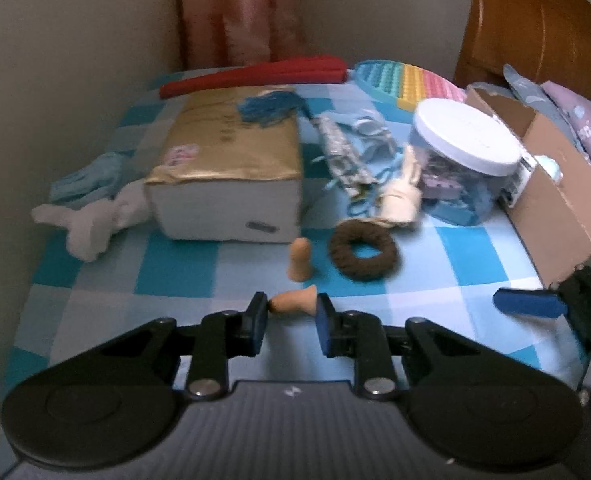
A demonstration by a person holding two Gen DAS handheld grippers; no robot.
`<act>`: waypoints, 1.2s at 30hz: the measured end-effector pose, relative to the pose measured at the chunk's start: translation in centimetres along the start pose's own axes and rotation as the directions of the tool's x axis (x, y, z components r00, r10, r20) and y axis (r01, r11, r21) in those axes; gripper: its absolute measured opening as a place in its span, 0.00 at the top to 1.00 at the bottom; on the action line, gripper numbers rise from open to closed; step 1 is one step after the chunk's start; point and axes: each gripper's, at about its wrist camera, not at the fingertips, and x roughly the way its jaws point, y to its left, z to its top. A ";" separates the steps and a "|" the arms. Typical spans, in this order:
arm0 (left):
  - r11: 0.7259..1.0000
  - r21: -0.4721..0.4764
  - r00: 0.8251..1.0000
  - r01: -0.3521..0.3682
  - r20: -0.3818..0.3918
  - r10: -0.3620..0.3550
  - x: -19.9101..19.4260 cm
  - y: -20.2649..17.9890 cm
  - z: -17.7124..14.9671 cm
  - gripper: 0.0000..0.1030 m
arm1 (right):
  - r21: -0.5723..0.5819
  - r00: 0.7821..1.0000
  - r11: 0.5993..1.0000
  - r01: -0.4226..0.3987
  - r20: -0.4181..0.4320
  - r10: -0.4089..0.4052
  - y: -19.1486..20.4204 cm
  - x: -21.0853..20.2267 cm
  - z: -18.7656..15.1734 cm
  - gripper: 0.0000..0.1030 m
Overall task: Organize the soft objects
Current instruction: 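Grasp the brown fuzzy hair tie with the right gripper while the left gripper holds the earplug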
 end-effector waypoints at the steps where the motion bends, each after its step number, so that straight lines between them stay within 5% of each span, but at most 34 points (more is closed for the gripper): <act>1: 1.000 -0.005 1.000 -0.003 -0.004 0.003 -0.1 0.5 -0.2 0.77 | 0.000 1.000 1.000 0.000 -0.002 0.000 0.0 0.2 0.2 0.00; 8: 0.999 -0.047 1.000 -0.006 -0.009 0.005 -0.4 3.1 -0.9 0.76 | 0.016 1.000 1.000 0.024 0.017 -0.024 0.3 1.8 2.0 0.04; 28: 0.999 -0.049 1.000 0.008 0.001 -0.008 -0.5 3.7 -1.1 0.77 | -0.020 0.998 1.000 0.022 0.054 -0.021 1.2 3.9 5.3 0.53; 36: 0.999 -0.037 1.000 0.009 -0.003 -0.009 -0.8 3.5 -1.2 0.76 | -0.025 0.997 0.999 0.019 0.070 -0.018 1.3 2.3 5.0 0.55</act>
